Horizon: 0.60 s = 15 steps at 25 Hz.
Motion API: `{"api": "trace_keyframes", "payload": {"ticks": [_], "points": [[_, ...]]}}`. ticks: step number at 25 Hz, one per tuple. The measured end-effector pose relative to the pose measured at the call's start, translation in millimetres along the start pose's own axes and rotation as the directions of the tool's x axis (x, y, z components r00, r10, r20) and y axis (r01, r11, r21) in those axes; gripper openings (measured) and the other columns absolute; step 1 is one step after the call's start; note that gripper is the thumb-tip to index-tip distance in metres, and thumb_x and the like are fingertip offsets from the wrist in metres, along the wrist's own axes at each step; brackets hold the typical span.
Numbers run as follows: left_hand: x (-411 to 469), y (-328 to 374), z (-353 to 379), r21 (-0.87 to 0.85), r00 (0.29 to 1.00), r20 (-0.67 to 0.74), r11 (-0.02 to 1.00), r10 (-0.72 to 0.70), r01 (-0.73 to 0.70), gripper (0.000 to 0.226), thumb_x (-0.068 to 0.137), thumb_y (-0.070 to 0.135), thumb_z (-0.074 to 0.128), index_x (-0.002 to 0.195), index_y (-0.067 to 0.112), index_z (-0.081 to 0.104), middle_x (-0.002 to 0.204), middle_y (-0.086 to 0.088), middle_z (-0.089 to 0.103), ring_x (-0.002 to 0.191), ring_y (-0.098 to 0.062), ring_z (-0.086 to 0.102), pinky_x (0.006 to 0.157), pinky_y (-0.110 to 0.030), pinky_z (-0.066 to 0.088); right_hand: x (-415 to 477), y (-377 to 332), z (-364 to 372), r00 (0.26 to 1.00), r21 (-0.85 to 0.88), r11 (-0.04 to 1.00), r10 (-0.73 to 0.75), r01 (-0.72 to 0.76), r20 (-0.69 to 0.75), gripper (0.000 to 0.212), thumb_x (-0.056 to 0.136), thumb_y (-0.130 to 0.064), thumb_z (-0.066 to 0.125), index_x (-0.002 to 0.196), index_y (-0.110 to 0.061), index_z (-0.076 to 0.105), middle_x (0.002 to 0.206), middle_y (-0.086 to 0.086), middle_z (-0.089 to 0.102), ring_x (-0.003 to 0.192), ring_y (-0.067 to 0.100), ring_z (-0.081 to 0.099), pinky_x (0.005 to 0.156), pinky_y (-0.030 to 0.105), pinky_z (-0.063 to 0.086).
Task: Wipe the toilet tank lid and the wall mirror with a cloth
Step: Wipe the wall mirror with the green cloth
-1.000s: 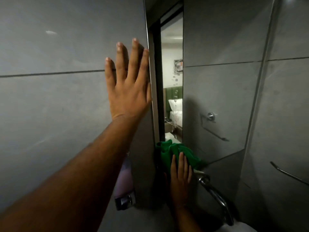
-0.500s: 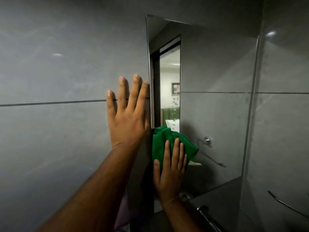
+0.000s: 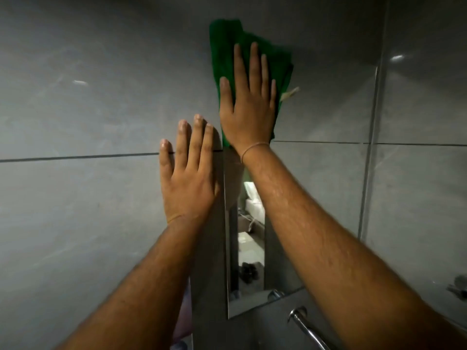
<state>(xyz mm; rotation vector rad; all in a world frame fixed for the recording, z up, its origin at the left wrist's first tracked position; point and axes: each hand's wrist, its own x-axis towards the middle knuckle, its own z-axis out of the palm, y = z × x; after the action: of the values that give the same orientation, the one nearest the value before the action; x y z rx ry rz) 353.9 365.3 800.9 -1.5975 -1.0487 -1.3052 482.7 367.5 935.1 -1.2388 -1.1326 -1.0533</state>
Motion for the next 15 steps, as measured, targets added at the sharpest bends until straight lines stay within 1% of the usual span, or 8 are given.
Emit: {"api": "trace_keyframes", "payload": {"ticks": [1,3,6,9,12,15], "points": [[0,0,0,0.013,1.000,0.003,1.000,0.003,-0.003,0.084,0.107,0.047,0.049,0.176,0.014,0.013,0.185,-0.007,0.005,0.170,-0.029,0.003,0.135,-0.058,0.002,18,-2,1,1.000,-0.007,1.000,-0.009,0.009,-0.005,0.061,0.104,-0.053,0.024,0.159,-0.027,0.027,0.168,0.003,0.021,0.156,0.023,0.018,0.125,0.046,0.019],[0,1,1,0.029,1.000,-0.004,1.000,-0.006,0.006,0.084,0.108,0.047,0.050,0.176,0.015,0.013,0.185,-0.007,0.006,0.170,-0.030,0.004,0.134,-0.057,0.000,41,-6,4,0.999,0.006,0.999,-0.033,0.033,-0.008,0.061,0.103,-0.053,0.024,0.158,-0.028,0.029,0.167,0.004,0.023,0.156,0.024,0.018,0.125,0.048,0.019],[1,1,1,0.009,1.000,0.009,1.000,-0.006,0.006,0.078,0.111,0.049,0.042,0.177,0.017,0.013,0.185,-0.007,0.005,0.170,-0.030,0.002,0.135,-0.058,0.001,50,-5,5,0.998,0.022,0.998,-0.051,0.052,-0.020,0.061,0.103,-0.054,0.024,0.158,-0.027,0.031,0.167,0.004,0.024,0.156,0.025,0.018,0.126,0.050,0.018],[0,1,0,0.014,1.000,0.020,1.000,0.010,-0.010,0.074,0.112,0.048,0.038,0.177,0.021,0.013,0.185,-0.008,0.003,0.170,-0.032,0.001,0.135,-0.059,0.002,54,4,5,0.997,0.041,0.996,-0.081,0.081,-0.013,0.062,0.103,-0.054,0.024,0.159,-0.027,0.029,0.168,0.004,0.022,0.156,0.025,0.016,0.126,0.050,0.017],[0,2,-1,0.018,0.999,0.035,1.000,0.019,-0.020,0.072,0.113,0.048,0.035,0.177,0.025,0.011,0.185,-0.009,0.001,0.170,-0.032,-0.002,0.135,-0.059,0.000,65,33,5,0.999,0.062,0.997,-0.037,0.038,-0.013,0.063,0.103,-0.054,0.023,0.159,-0.027,0.028,0.168,0.005,0.021,0.156,0.025,0.016,0.127,0.049,0.016],[1,4,0,0.020,0.999,0.034,1.000,0.023,-0.024,0.072,0.113,0.047,0.036,0.177,0.025,0.012,0.185,-0.010,0.002,0.170,-0.033,-0.001,0.134,-0.061,0.002,78,79,6,0.998,0.094,0.994,0.059,-0.058,-0.005,0.063,0.102,-0.053,0.023,0.159,-0.025,0.026,0.168,0.005,0.020,0.156,0.025,0.015,0.127,0.046,0.016]]}}
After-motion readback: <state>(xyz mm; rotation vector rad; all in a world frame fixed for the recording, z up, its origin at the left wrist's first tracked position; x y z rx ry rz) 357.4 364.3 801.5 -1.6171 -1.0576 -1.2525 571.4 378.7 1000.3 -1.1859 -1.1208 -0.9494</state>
